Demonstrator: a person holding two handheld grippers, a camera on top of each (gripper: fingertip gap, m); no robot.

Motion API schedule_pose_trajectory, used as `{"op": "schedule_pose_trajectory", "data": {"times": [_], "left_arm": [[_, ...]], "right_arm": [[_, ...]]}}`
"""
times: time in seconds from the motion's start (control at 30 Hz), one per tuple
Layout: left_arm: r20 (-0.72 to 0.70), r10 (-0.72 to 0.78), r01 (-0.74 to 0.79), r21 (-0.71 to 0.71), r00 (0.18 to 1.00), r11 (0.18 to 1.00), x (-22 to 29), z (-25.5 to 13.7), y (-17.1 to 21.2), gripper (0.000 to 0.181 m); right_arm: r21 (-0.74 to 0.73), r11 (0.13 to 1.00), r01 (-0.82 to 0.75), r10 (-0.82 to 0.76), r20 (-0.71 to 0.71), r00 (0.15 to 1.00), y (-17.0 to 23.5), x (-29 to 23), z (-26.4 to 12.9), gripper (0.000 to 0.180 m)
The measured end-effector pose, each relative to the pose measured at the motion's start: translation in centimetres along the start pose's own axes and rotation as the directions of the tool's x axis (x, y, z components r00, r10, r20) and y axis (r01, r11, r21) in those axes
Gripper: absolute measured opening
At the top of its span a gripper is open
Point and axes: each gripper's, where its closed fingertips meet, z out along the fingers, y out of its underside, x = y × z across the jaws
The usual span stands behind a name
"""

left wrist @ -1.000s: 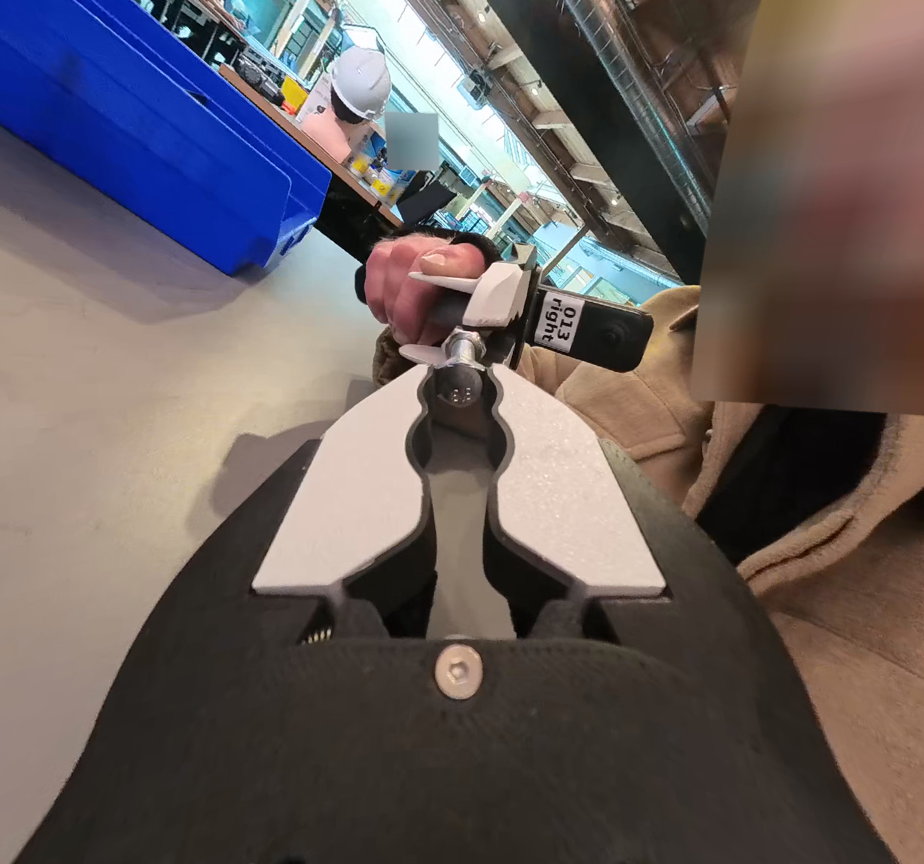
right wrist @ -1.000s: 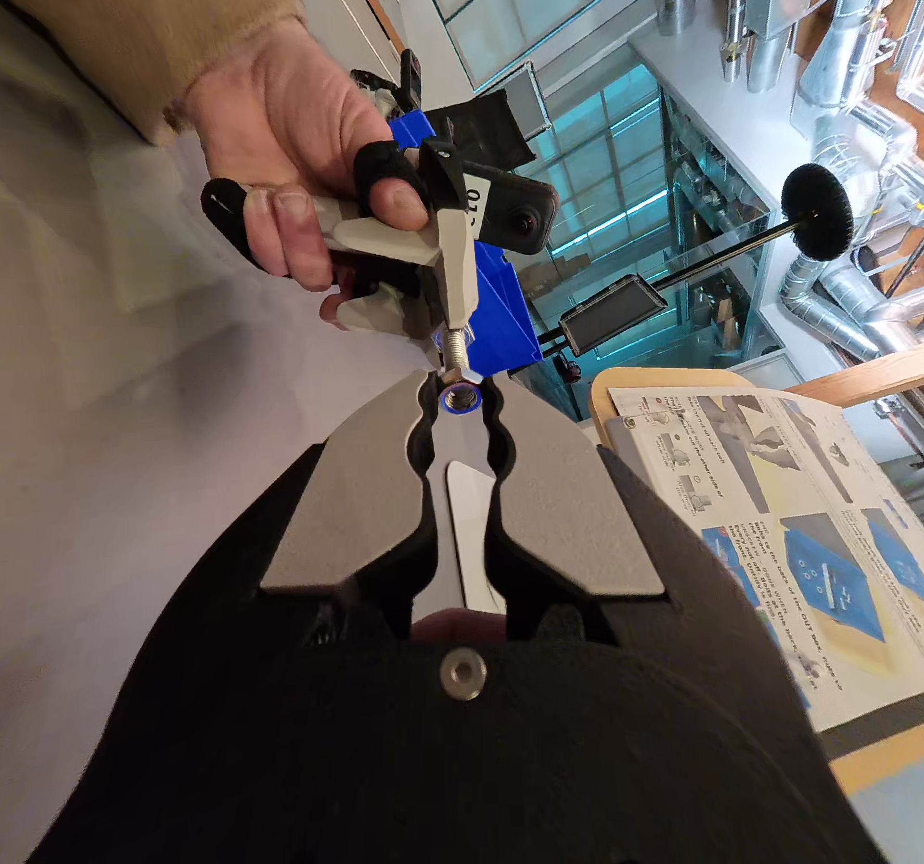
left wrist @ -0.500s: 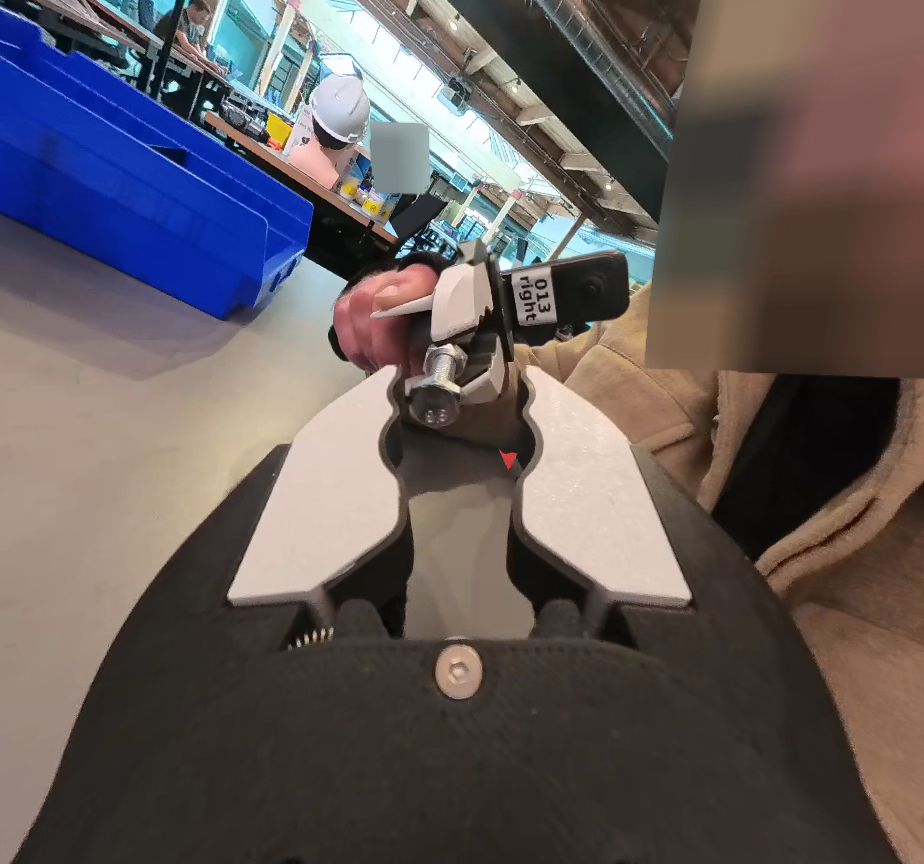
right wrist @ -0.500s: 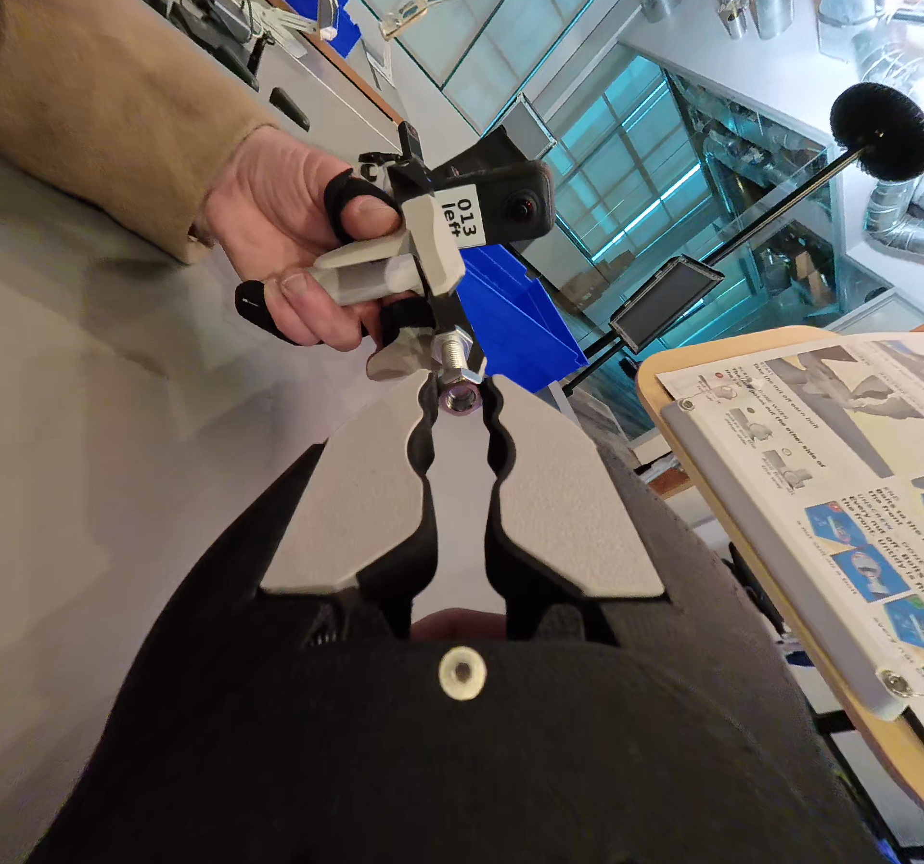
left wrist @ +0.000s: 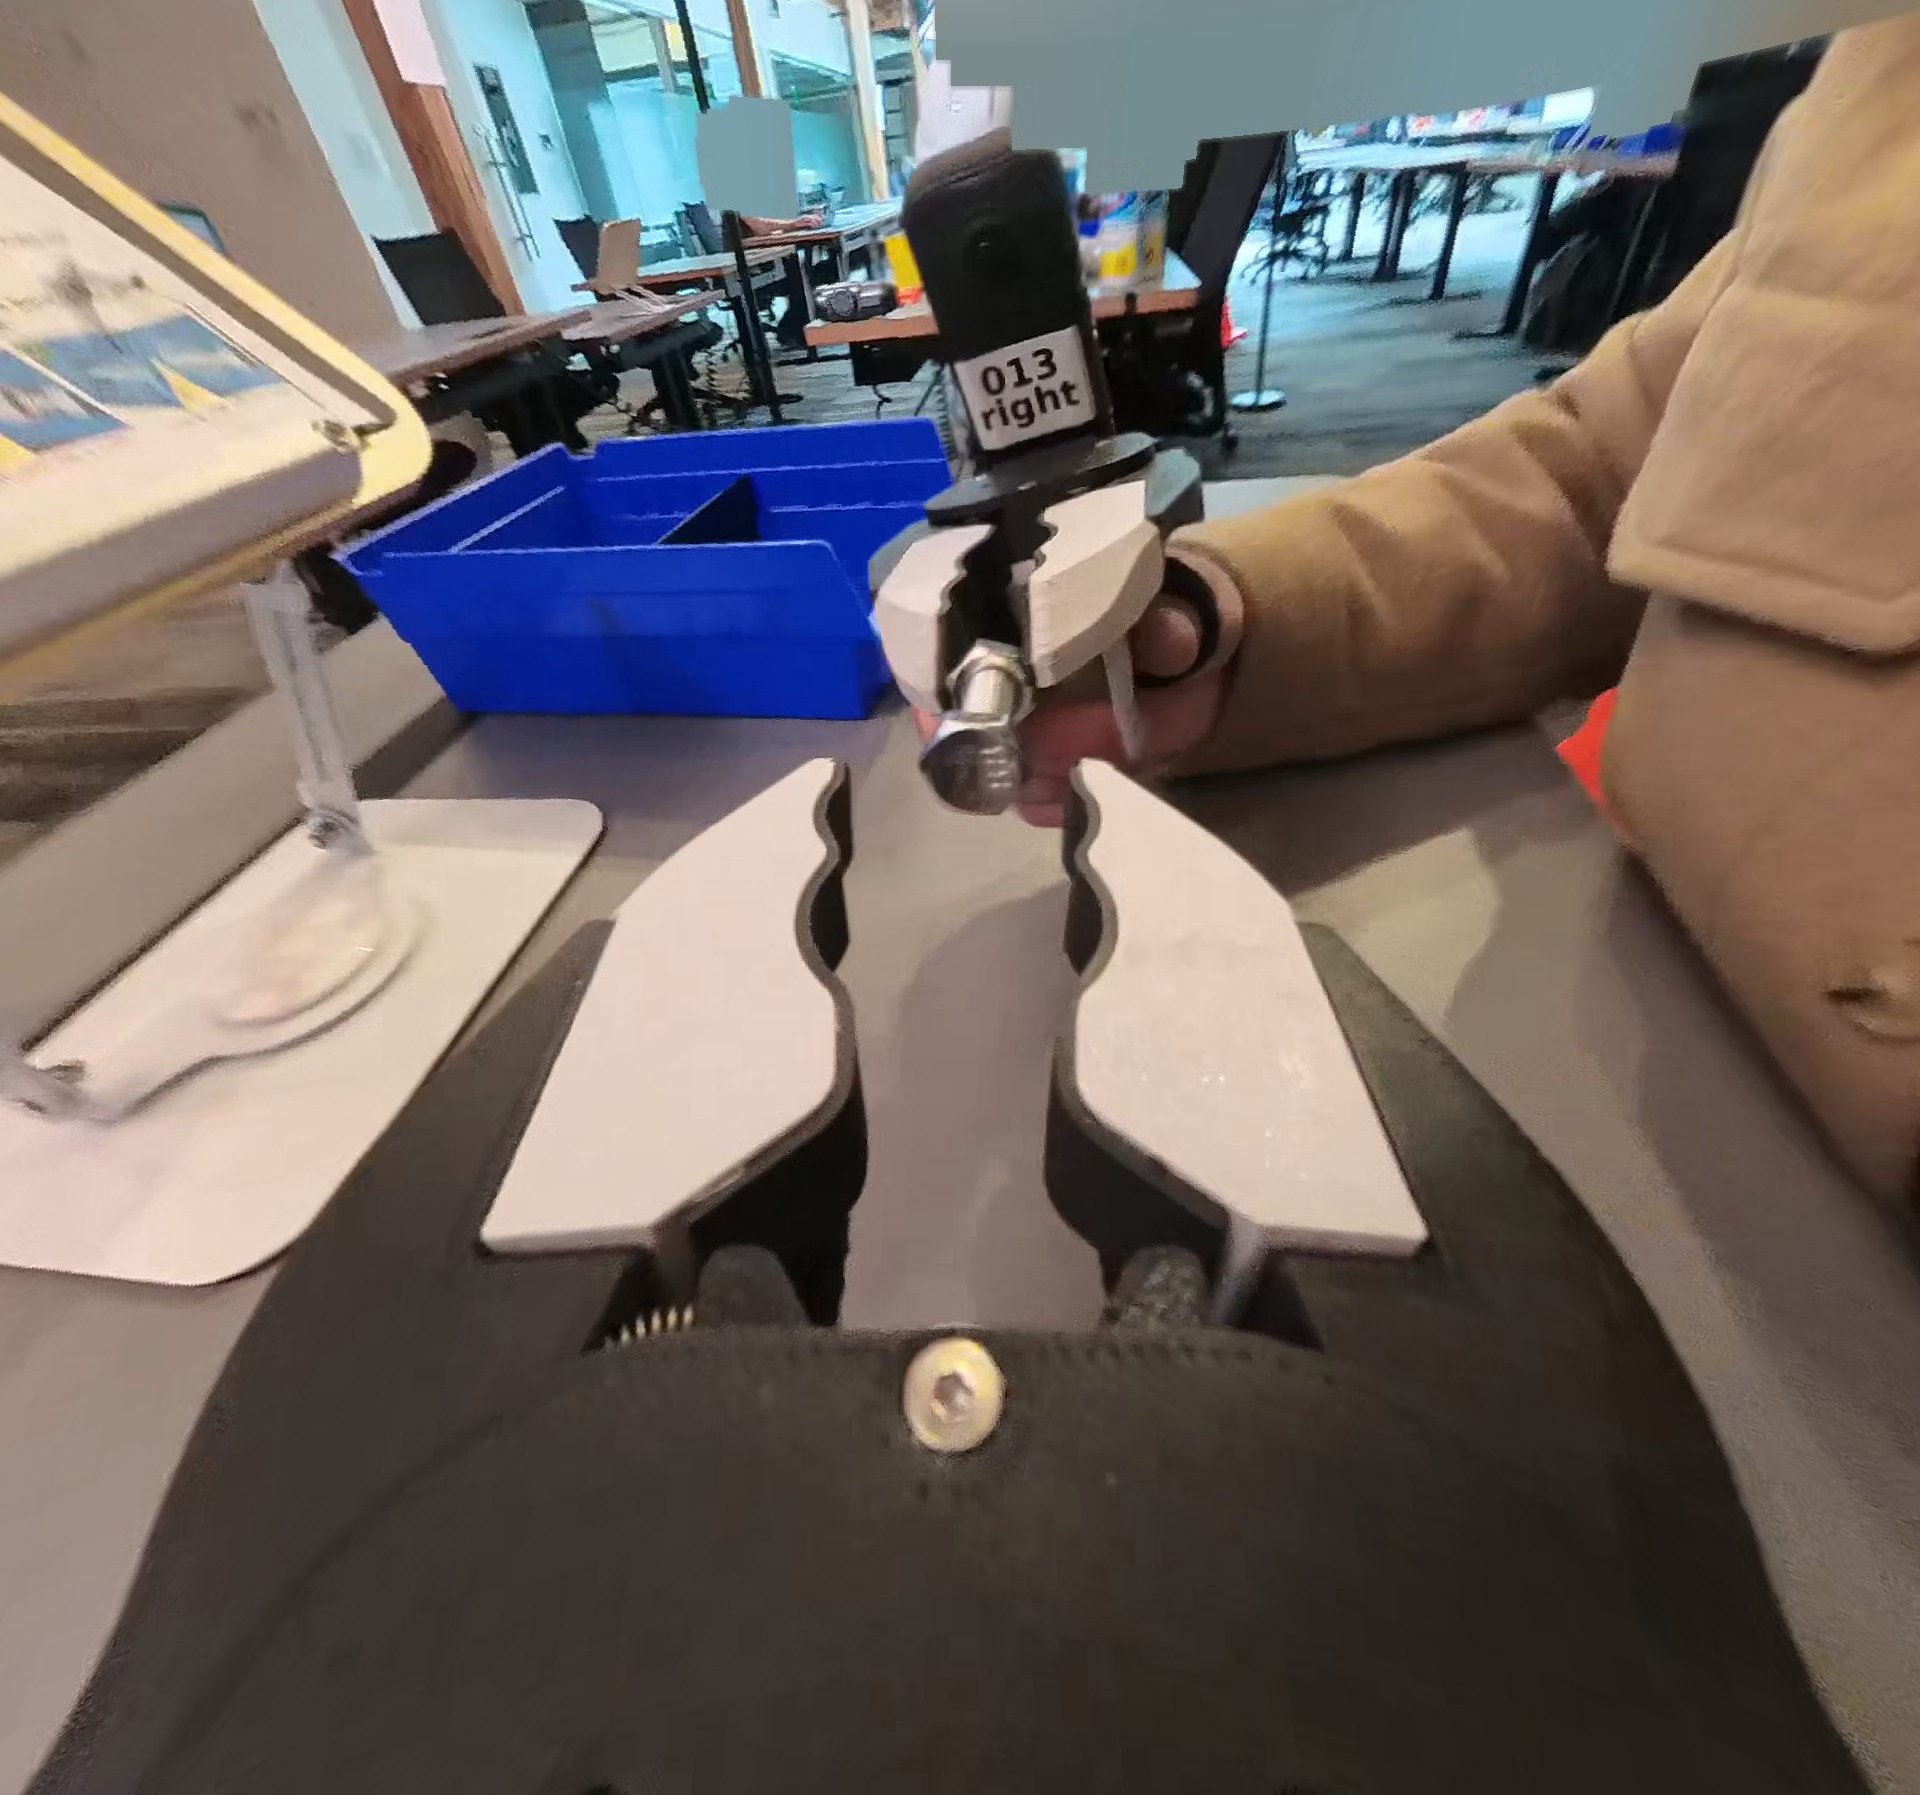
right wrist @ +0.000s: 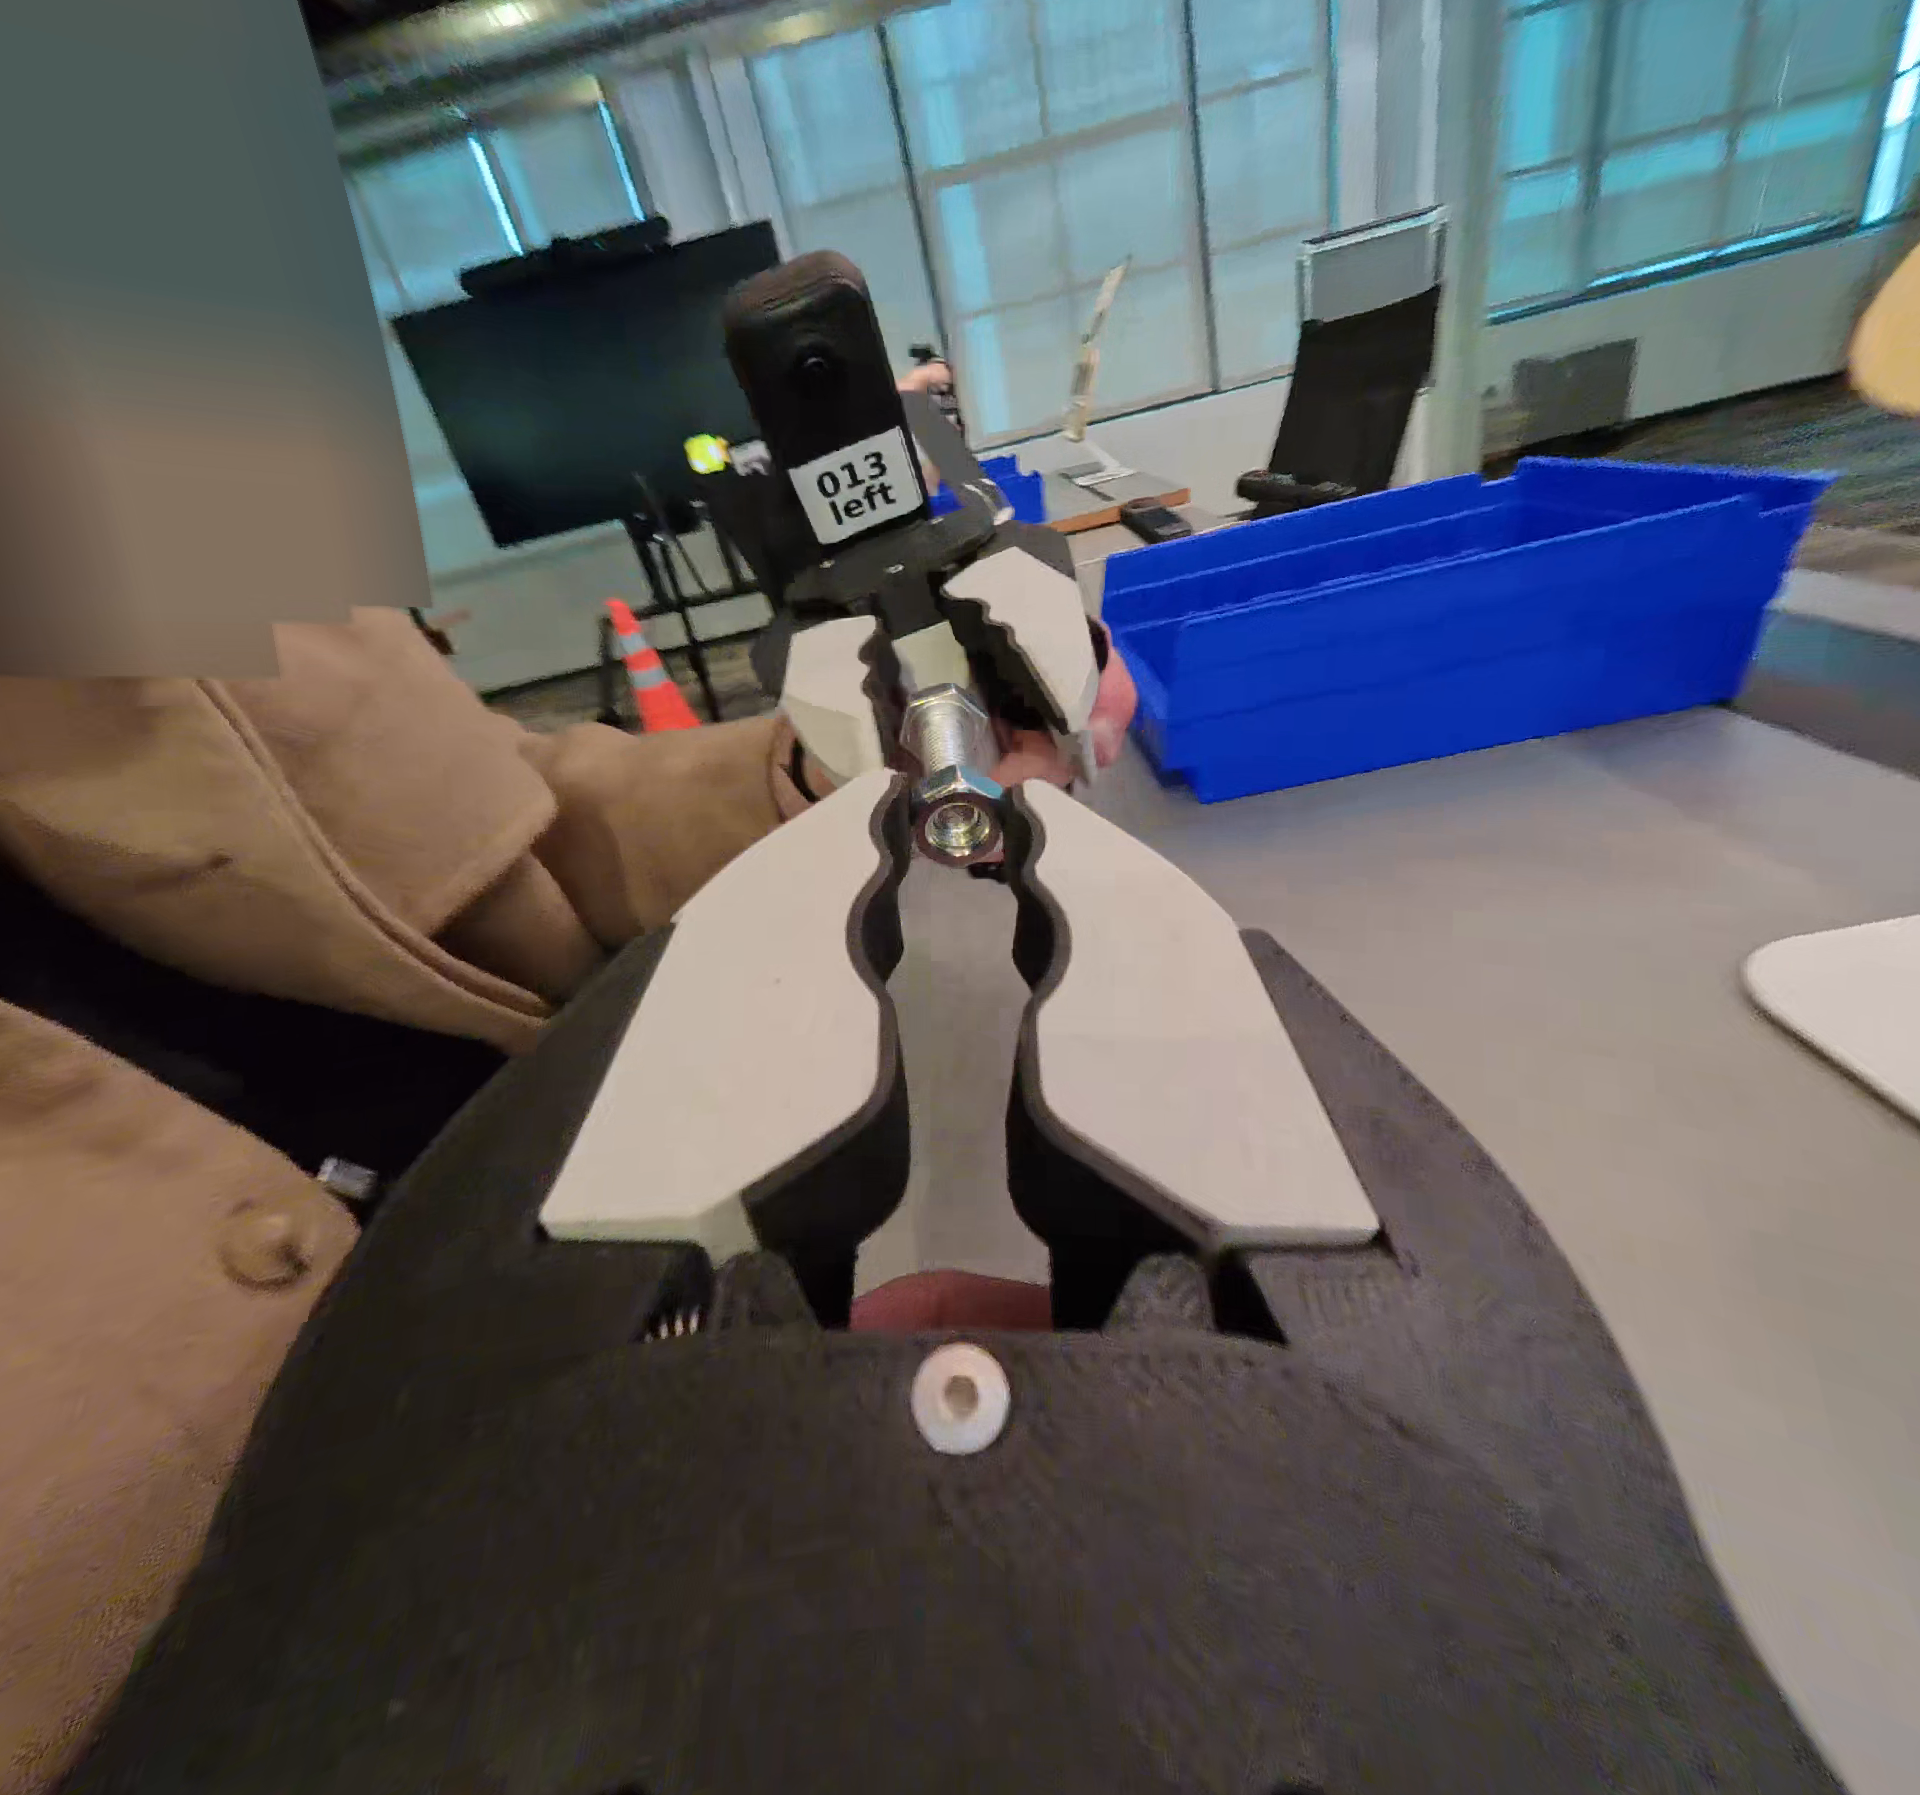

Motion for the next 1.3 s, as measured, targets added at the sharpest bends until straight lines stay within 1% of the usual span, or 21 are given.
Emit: {"op": "schedule_pose_trajectory", "data": {"times": [0.13, 0.2, 0.3, 0.57, 0.77, 0.87, 1.03, 1.1, 1.17, 1.23, 1.3], "left_arm": [[0.011, 0.068, -0.068, 0.004, 0.998, 0.998, 0.4, -0.2, -0.5, 0.024], [-0.016, 0.078, -0.077, 0.011, 0.997, 0.997, 0.9, -0.2, -0.6, 0.017], [-0.017, 0.077, -0.077, 0.012, 0.997, 0.997, 1.0, -0.2, -0.6, 0.017], [-0.023, 0.073, -0.072, 0.027, 0.997, 0.997, 1.1, -0.3, -0.9, 0.015], [-0.025, 0.097, -0.097, 0.018, 0.995, 0.995, 1.3, -0.1, -0.8, 0.023], [-0.029, 0.103, -0.103, 0.012, 0.994, 0.995, 1.4, -0.1, -0.7, 0.019], [-0.037, 0.083, -0.082, 0.018, 0.996, 0.996, 1.4, -0.1, -0.7, 0.018], [-0.039, 0.071, -0.07, 0.015, 0.997, 0.997, 1.4, -0.1, -0.7, 0.018], [-0.056, 0.015, -0.014, 0.005, 0.998, 1.0, 1.3, -0.2, -0.4, 0.018], [-0.088, -0.088, 0.09, 0.011, 0.992, 0.996, 1.1, -0.2, -0.3, 0.017], [-0.145, -0.226, 0.231, 0.018, 0.963, 0.973, 1.0, -0.2, -0.1, 0.018]], "right_arm": [[-0.01, 0.995, -0.098, 0.099, 0.037, 0.994, 0.6, 0.0, 0.2, 0.017], [0.004, 0.99, -0.144, 0.143, 0.063, 0.988, 0.6, -0.1, 0.3, 0.017], [0.016, 0.985, -0.174, 0.172, 0.081, 0.982, 0.6, -0.1, 0.2, 0.017], [0.029, 0.981, -0.192, 0.188, 0.095, 0.977, 0.5, -0.3, 0.3, 0.017], [0.054, 0.975, -0.214, 0.207, 0.119, 0.971, 0.0, -0.5, 0.1, 0.017], [0.052, 0.973, -0.226, 0.218, 0.131, 0.967, 0.0, -0.6, 0.1, 0.017], [0.048, 0.972, -0.231, 0.223, 0.135, 0.965, 0.2, -0.7, 0.2, 0.017], [0.044, 0.974, -0.222, 0.214, 0.13, 0.968, 0.3, -0.6, 0.2, 0.017], [0.038, 0.983, -0.181, 0.176, 0.108, 0.978, 0.4, -0.5, 0.2, 0.017], [0.022, 0.997, -0.068, 0.067, 0.055, 0.996, 0.6, -0.4, 0.3, 0.017], [-0.012, 0.996, 0.093, -0.094, -0.004, 0.996, 0.5, -0.4, 0.3, 0.017]]}}
